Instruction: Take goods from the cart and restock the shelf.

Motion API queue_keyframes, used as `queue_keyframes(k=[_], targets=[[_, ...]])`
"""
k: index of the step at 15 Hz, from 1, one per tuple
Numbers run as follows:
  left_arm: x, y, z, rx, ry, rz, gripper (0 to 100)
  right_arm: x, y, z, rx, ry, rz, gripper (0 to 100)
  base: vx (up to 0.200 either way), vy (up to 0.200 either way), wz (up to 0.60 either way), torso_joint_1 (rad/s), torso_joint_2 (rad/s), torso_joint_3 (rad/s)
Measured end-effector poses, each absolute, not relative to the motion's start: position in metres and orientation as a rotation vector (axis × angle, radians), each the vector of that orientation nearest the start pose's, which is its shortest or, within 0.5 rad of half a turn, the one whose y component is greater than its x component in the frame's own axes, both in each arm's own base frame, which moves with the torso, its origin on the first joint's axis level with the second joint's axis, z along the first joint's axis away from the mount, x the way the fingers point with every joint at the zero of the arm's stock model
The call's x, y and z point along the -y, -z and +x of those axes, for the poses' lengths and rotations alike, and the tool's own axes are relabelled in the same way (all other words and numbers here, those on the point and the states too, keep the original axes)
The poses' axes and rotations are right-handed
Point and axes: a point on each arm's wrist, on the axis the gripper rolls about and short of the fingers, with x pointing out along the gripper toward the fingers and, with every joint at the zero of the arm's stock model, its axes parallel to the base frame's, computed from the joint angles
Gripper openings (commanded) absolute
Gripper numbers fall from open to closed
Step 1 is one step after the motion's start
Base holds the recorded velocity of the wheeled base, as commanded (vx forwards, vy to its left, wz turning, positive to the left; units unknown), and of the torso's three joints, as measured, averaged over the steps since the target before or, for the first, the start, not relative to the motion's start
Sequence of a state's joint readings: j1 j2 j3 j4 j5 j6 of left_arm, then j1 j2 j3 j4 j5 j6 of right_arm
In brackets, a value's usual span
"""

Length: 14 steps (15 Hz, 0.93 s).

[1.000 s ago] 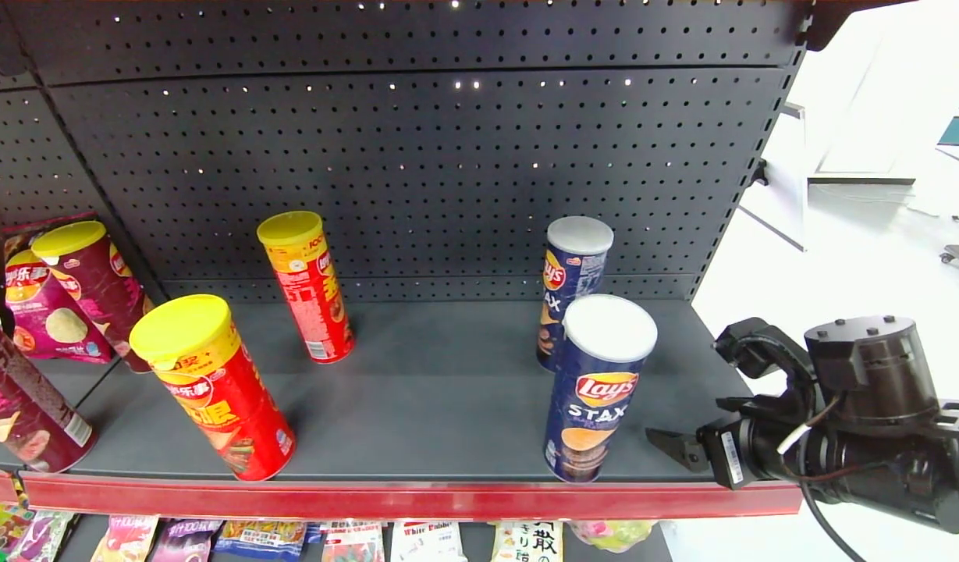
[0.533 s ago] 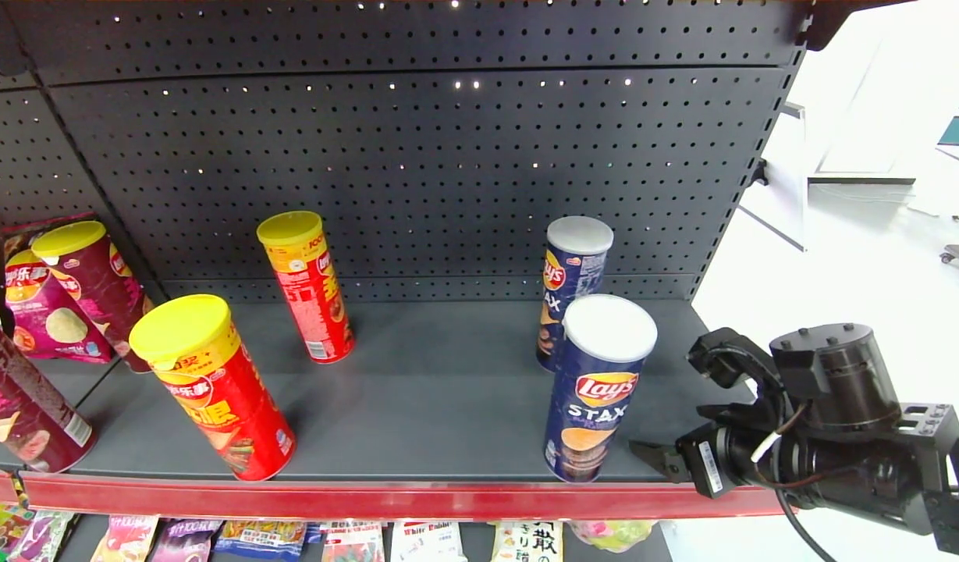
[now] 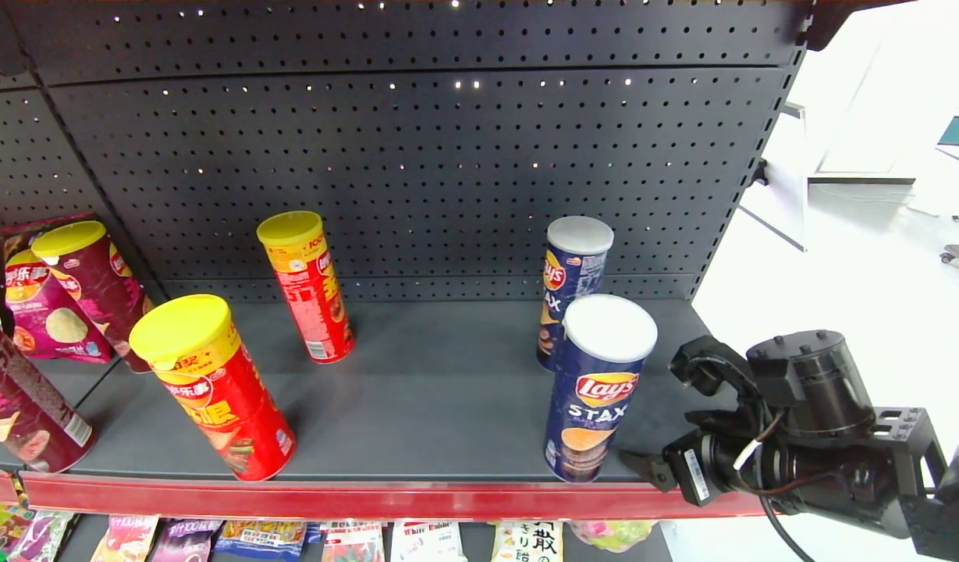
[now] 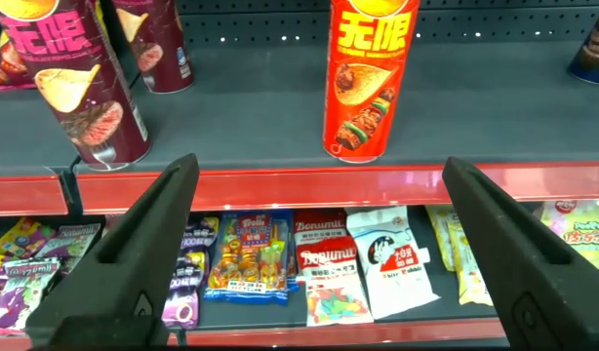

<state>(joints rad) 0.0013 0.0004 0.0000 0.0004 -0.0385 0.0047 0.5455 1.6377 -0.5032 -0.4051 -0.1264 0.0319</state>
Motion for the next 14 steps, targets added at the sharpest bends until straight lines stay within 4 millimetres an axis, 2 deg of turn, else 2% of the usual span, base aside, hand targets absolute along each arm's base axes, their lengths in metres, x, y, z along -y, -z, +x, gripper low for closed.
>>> queue_keyframes(k=[14], targets=[[0.001,-0.075,-0.023,-0.001,0.037,0.004,100,-0.135,-0.101,0.217,-0.686,-0.398,-0.22,100,0.0,0.0,0.0,0.0,0.0,0.0]])
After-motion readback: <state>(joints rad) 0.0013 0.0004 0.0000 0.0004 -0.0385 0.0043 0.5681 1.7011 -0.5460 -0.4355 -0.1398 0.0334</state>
